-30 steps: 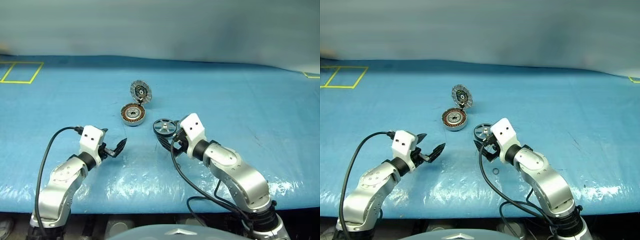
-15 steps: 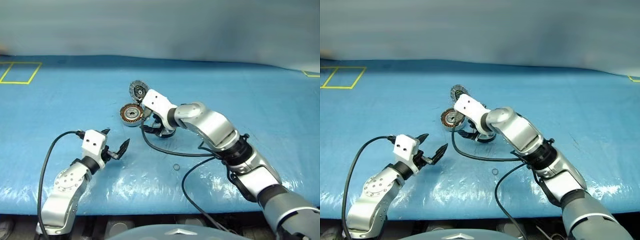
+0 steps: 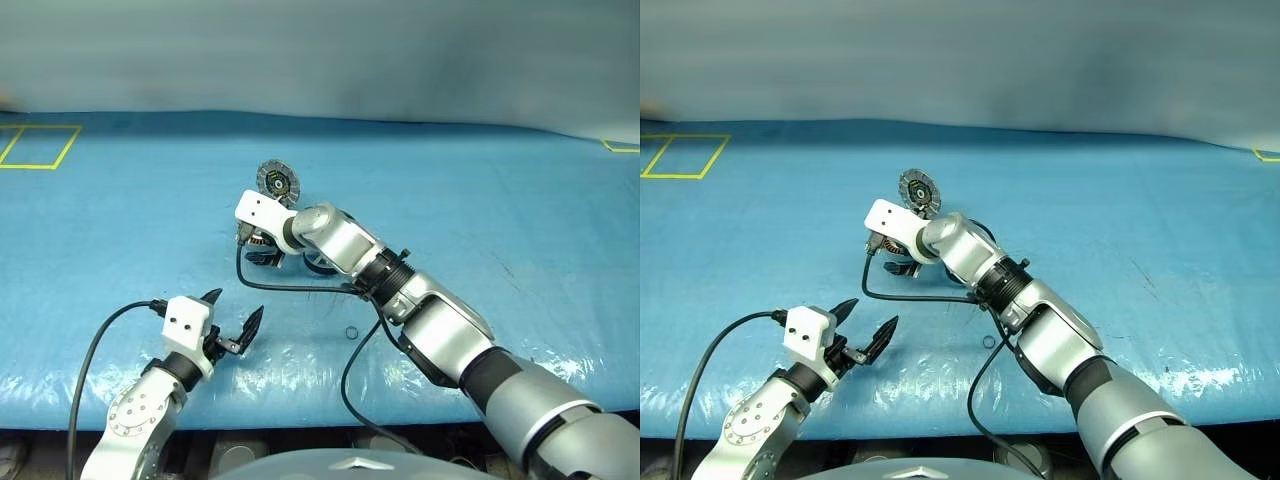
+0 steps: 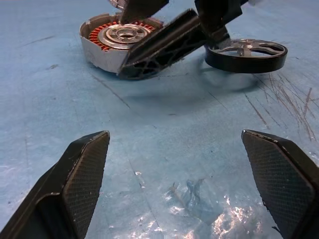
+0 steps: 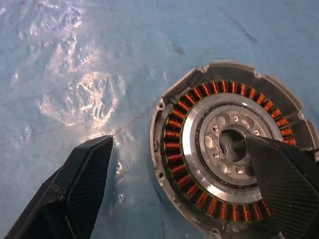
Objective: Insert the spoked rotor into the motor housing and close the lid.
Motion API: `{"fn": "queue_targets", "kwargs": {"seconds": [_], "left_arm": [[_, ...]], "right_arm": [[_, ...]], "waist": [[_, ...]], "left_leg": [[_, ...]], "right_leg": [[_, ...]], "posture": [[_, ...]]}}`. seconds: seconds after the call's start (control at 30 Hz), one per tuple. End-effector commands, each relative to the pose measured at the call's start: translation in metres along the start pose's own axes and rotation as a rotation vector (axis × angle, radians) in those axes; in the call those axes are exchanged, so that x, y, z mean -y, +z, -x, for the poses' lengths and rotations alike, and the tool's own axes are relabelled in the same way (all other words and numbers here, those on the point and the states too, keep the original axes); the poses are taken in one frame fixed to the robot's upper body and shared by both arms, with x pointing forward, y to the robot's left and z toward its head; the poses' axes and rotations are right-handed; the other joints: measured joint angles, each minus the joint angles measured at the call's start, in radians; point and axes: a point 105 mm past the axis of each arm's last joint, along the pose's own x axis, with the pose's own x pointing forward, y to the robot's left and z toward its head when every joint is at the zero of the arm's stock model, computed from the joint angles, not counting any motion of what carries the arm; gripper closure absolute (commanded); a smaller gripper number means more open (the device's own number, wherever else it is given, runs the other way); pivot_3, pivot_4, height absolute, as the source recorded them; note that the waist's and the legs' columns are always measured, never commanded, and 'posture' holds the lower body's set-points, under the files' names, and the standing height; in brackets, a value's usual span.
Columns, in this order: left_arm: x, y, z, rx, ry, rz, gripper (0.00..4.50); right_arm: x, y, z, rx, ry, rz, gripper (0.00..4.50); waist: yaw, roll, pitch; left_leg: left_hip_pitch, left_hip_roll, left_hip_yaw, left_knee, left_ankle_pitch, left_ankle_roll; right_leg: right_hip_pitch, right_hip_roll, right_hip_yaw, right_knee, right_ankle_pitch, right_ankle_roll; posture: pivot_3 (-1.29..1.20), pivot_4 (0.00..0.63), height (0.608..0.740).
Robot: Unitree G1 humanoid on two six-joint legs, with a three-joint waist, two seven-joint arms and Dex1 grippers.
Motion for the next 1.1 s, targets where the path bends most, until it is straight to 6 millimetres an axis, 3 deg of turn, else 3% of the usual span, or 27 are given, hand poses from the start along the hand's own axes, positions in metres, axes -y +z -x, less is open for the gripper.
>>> {"fn": "queue_targets", "kwargs": {"seconds": [0.03,0.2,0.23,0.5,0.7,0.9,1.1], "left_arm": [[0.001,0.017,0.004,0.067,0.01,-0.033,0.0],[0.0,0.017,0.005,0.067,0.024,-0.032,0.0],[-0.001,0.017,0.005,0.067,0.026,-0.032,0.0],[-0.011,0.02,0.011,0.086,0.073,-0.052,0.0],[-0.014,0.022,0.023,0.086,0.065,-0.067,0.0],[-0.023,0.027,0.036,0.1,0.111,-0.084,0.0],[-0.017,0.037,0.041,0.136,0.039,-0.084,0.0]], "right_arm": [[0.003,0.002,0.0,-0.008,0.016,0.02,0.02],[-0.005,-0.017,-0.006,-0.098,0.076,0.01,0.02],[-0.007,-0.02,-0.007,-0.119,0.091,0.01,0.19],[-0.022,-0.039,-0.01,-0.223,0.17,0.056,2.47],[-0.04,-0.041,-0.001,-0.224,0.247,0.046,2.55],[-0.081,-0.054,0.023,-0.225,0.355,0.197,2.56],[-0.117,-0.054,0.043,-0.198,0.462,0.232,2.56]], "waist": [[-0.002,0.0,0.0],[-0.002,0.0,0.0],[-0.002,0.001,0.0],[-0.003,0.004,-0.004],[-0.002,0.006,-0.008],[0.002,0.008,-0.015],[0.001,0.006,-0.016]], "left_leg": [[0.0,0.0,0.0,0.0,0.0,0.0],[0.001,0.0,0.0,0.0,0.0,0.0],[0.001,0.0,0.0,0.0,0.0,0.0],[0.004,0.0,0.0,-0.001,0.0,0.0],[0.005,0.0,0.0,0.0,-0.001,-0.001],[0.005,0.0,0.0,0.0,-0.003,-0.001],[0.005,0.0,0.0,0.0,-0.004,-0.002]], "right_leg": [[0.0,0.0,0.0,0.0,0.0,0.0],[0.0,0.0,0.0,0.0,0.0,0.0],[0.001,0.0,0.0,0.0,-0.001,0.0],[0.001,0.0,0.0,0.0,-0.003,0.002],[0.001,0.0,0.0,0.0,-0.005,0.0],[0.001,0.0,0.0,0.0,-0.008,0.002],[0.002,0.0,0.0,-0.001,-0.009,0.0]], "posture": [[0.0,0.15,0.74],[0.0,0.15,0.74],[0.0,0.15,0.74],[0.0,0.15,0.74],[0.0,0.15,0.74],[0.0,0.15,0.74],[0.0,0.15,0.74]]}}
